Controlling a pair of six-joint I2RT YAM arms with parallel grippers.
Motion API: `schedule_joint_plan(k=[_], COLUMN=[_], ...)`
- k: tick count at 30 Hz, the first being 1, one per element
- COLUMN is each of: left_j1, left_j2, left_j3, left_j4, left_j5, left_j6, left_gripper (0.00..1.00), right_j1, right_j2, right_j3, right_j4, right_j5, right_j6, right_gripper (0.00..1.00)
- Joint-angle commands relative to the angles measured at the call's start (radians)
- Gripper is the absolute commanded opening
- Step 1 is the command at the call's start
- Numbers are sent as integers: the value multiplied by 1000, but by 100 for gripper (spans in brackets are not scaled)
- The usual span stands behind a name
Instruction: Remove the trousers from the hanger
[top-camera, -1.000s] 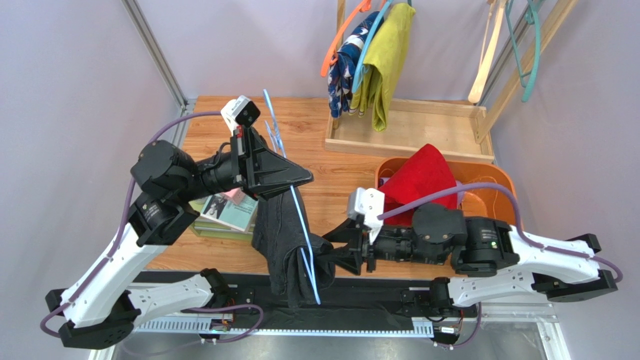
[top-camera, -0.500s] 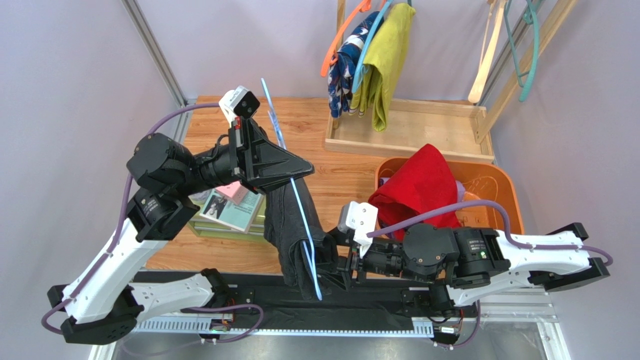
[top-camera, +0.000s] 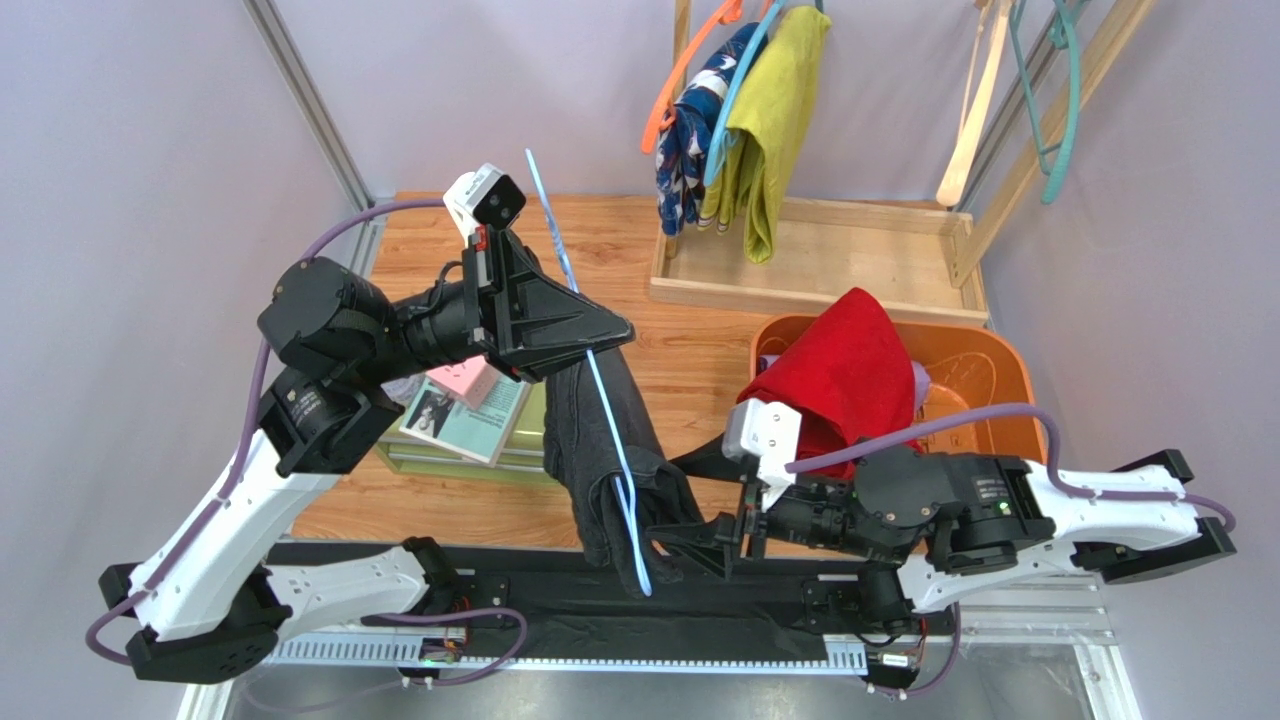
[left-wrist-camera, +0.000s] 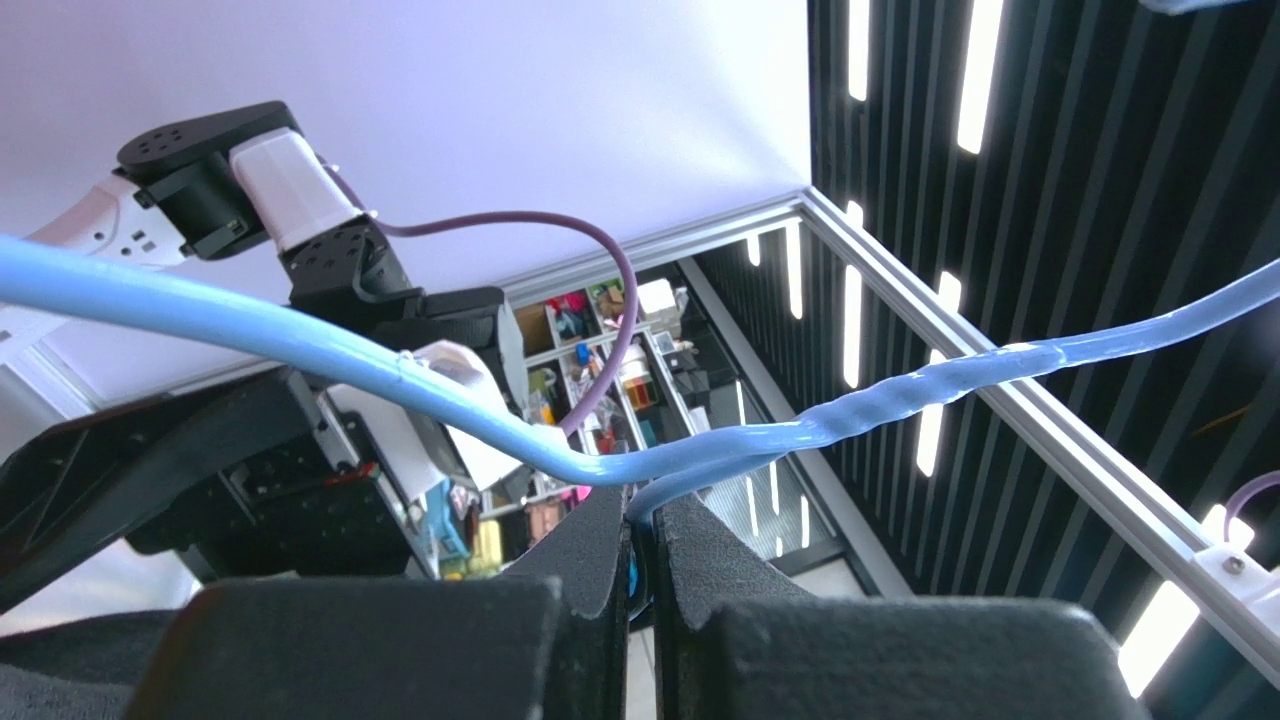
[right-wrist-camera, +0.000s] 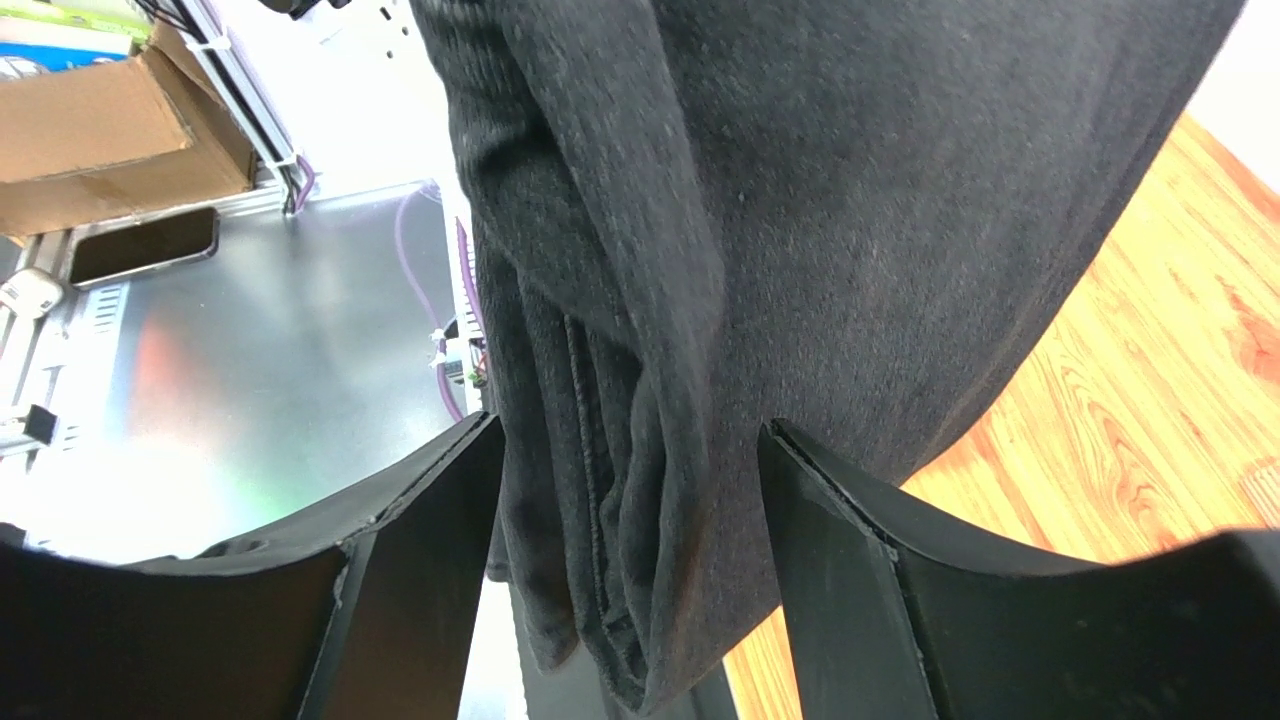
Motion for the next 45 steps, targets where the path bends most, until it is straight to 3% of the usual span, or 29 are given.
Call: schedule_joint_plan(k=[1,16,20,24,32,40,45], left_j1=[-1,-1,-1,-1,-1,-1,-1], left_j2=[-7,2,-2,-1,-8,-30,-34], left_j3=[57,69,68,65,52,14,-3], left_j4=[149,151,149,151,151,148,144], left_j5=[12,15,12,8,7,-2,4], left_j6=[-31,-39,-36,-34,-36,-29,-25], left_gripper=[0,0,0,0,0,0,0], right_j1=[6,5,5,5,8,14,15], right_j2=[-28,59,64,62,137,148,124], right_j3=[-7,26,29,-9,14,69,80], right_j4=[-3,6,16,119,318,372,374], right_j5=[15,116,136,174,270,325,357], right_j6=[-8,-51,-51,-49,-195,-250,-258], right_gripper=[67,65,60,63,64,66,54])
